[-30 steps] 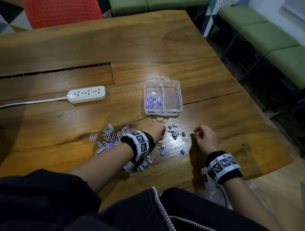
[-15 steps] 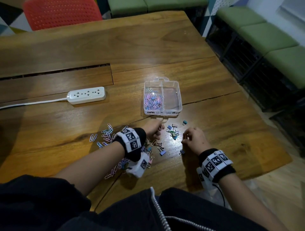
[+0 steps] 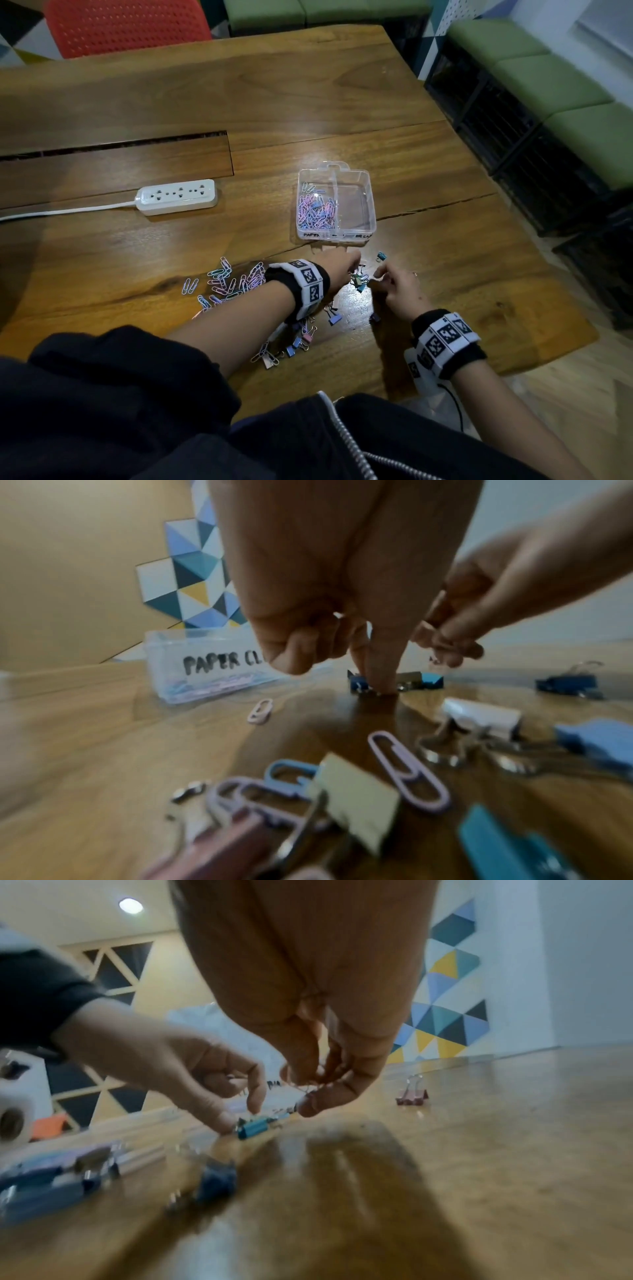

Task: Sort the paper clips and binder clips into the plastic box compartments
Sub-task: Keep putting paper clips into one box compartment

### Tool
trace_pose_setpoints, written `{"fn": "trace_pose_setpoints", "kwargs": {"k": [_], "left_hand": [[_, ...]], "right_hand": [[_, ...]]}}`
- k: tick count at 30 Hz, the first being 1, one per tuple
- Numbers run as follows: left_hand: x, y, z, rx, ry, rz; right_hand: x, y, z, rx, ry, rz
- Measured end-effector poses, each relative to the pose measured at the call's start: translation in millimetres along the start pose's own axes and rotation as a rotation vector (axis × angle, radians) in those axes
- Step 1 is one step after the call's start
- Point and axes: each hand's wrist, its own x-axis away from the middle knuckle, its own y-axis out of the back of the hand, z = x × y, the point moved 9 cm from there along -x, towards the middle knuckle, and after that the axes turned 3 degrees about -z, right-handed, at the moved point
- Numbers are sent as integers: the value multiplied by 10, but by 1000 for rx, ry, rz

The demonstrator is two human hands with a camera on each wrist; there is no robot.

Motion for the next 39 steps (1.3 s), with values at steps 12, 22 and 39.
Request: {"fn": "trace_pose_setpoints", "kwargs": {"k": [12,22,39], "left_hand": [[68,70,-73,-69,-37,-95],[30,-17,-126,-158,-76,-16],[462,-11,763,1445,364,47]], "right_hand": [[-59,-92,160,221,18,107],[-53,82,-38,-142,-146,13],[-62,-154,236,171,54,102]]}}
